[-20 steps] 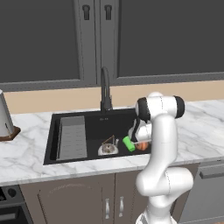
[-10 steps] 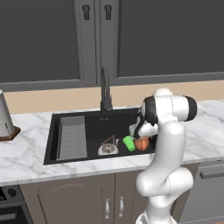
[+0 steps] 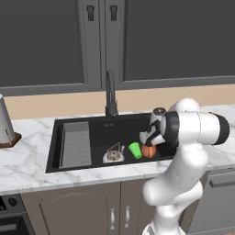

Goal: Pick the kettle and jug and place them in the sink. Then turn on the water.

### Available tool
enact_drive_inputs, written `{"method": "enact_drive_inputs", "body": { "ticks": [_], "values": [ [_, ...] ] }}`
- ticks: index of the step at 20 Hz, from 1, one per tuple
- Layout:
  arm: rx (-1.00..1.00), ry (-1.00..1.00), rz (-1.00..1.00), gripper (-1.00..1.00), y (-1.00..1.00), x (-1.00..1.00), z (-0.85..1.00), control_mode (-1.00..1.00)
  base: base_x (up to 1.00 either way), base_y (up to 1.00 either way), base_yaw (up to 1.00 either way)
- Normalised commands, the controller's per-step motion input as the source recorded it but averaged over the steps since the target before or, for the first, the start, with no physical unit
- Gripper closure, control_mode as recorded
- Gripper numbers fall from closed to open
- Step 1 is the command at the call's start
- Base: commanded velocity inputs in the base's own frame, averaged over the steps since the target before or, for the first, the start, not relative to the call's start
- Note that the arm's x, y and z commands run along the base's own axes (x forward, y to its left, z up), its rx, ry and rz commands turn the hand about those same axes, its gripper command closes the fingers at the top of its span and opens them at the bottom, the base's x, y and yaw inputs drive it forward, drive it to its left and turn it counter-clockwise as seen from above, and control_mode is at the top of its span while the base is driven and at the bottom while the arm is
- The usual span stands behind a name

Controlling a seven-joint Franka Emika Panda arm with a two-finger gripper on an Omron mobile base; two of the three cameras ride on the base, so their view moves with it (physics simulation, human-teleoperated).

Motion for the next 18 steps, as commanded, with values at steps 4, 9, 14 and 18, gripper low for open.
{"method": "enact_drive_inputs", "body": {
  "ticks": [4,9,14,18],
  "values": [
    [0.00,-0.16,0.03,-1.00,0.00,-0.37,0.79,-1.00,0.00,0.00,0.00],
    [0.00,-0.17,0.06,-1.00,0.00,-0.43,0.75,-1.00,0.00,0.00,0.00],
    [0.00,-0.19,0.06,-1.00,0.00,-0.32,0.56,-1.00,0.00,0.00,0.00],
    [0.00,-0.12,0.05,-1.00,0.02,-0.19,0.46,-1.00,0.00,0.00,0.00]
  ]
}}
